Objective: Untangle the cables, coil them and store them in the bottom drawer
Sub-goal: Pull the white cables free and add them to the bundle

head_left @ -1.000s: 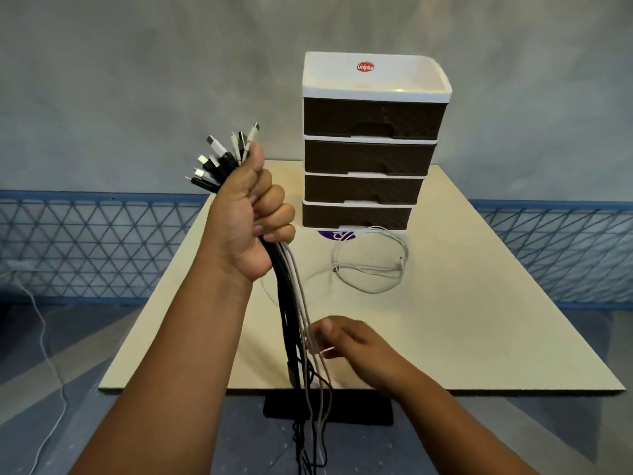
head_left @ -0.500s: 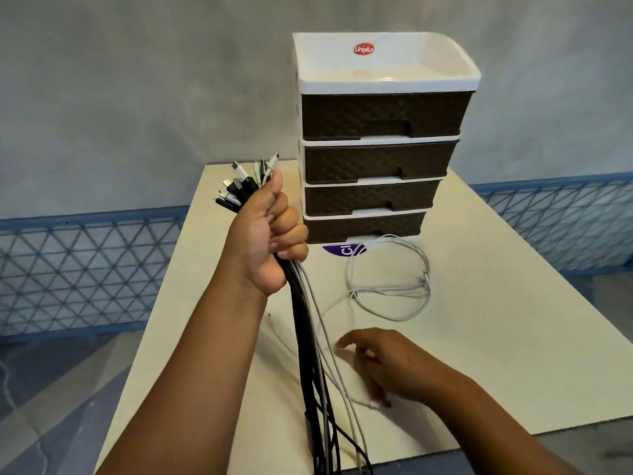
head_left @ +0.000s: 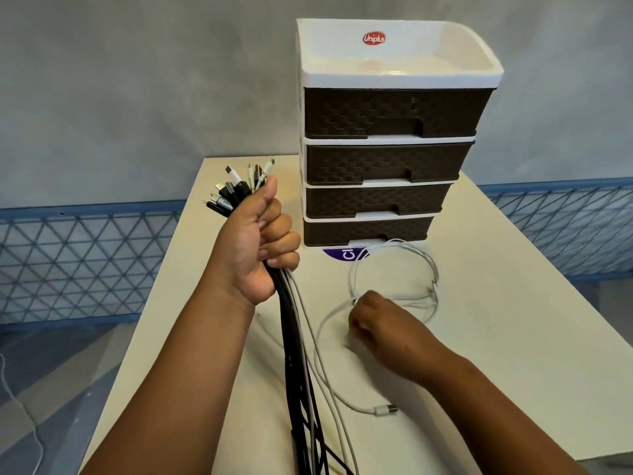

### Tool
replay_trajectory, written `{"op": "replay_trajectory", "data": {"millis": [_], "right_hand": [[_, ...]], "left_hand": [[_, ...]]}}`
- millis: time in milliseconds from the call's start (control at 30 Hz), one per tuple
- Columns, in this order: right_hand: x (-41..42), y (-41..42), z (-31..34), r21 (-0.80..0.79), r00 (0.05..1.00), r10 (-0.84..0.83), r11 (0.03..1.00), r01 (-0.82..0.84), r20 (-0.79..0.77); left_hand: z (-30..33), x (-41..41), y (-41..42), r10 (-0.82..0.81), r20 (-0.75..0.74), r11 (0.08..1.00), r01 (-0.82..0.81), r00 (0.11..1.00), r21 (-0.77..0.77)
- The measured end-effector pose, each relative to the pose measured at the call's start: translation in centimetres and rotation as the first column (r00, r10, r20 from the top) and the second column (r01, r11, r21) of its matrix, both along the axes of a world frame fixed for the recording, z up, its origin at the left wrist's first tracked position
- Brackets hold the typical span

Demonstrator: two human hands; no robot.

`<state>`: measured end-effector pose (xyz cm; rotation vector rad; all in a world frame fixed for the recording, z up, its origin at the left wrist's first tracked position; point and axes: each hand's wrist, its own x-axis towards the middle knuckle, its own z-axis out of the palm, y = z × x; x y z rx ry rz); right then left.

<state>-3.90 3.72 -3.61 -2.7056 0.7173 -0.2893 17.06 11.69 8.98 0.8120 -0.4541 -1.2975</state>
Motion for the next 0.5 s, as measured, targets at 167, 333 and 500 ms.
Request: {"op": "replay_trajectory", "data": {"millis": [167,333,500], "right_hand": [[0.4,-2.5,7.1,0.226,0.907,-0.260,0.955,0.192,0.330],[-0.2,-3.5,15.2,0.586,0.552,-0.460,0.808,-0.064,0.695],[-0.2,-2.3,17.3,0.576,0.476,-0.458,0.807,-0.132,0.751]], "left_hand": [[0.2,0.1,0.2,0.014,-0.007,1.000,-0.013,1.000,0.002],[0.6,-0.4,0.3,0.073,-0.015,0.997,-0.073,0.997,0.026],[1.4,-1.8,0.1,0.122,0.080,0.990,-0.127,0.989,0.055]]}}
